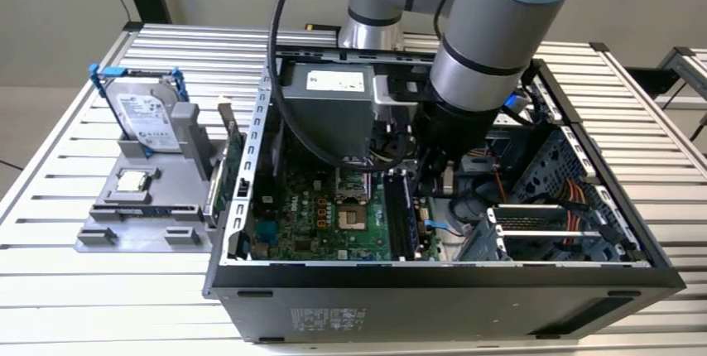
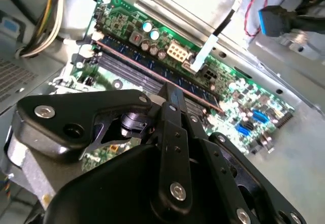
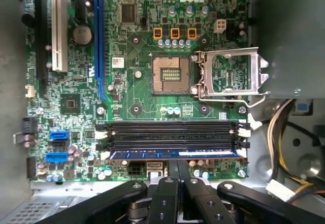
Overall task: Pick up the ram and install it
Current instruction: 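Press down the ram until it locks into place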
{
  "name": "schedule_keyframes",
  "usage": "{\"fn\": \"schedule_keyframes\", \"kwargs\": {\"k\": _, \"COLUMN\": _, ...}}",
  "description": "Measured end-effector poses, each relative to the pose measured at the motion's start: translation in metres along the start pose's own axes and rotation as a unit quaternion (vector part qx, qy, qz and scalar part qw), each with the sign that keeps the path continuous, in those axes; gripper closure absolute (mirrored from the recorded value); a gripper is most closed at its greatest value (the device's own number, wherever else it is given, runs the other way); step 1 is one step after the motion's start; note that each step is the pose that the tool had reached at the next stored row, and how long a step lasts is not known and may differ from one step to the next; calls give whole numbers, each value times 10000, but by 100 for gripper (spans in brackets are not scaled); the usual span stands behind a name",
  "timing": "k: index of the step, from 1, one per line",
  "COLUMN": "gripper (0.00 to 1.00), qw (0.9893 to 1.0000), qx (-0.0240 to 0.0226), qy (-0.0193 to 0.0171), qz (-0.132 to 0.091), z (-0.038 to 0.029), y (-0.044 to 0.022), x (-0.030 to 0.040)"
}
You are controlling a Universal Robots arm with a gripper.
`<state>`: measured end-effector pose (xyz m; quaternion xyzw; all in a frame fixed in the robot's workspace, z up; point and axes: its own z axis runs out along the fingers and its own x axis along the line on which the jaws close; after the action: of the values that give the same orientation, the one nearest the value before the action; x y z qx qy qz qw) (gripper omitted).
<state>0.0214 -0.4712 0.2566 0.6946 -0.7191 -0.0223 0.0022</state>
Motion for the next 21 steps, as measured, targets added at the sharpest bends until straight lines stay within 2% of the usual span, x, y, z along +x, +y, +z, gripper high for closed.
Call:
{"fn": "schedule_keyframes", "kwargs": {"k": 5, "gripper": 100, "qw": 10000, "qx": 1, "qy": 19, "qz": -2, "z": -87, "y": 3, "x": -2}}
{"fn": "schedule_keyframes", "kwargs": {"k": 12, "gripper": 100, "qw": 10000, "qx": 2, "qy": 87, "qz": -10, "z": -213, "y": 7, "x": -6}}
{"fn": "schedule_keyframes", "kwargs": {"k": 21, "gripper": 100, "qw": 9999, "qx": 3, "qy": 113, "qz": -9, "z": -397, "y": 14, "x": -11}}
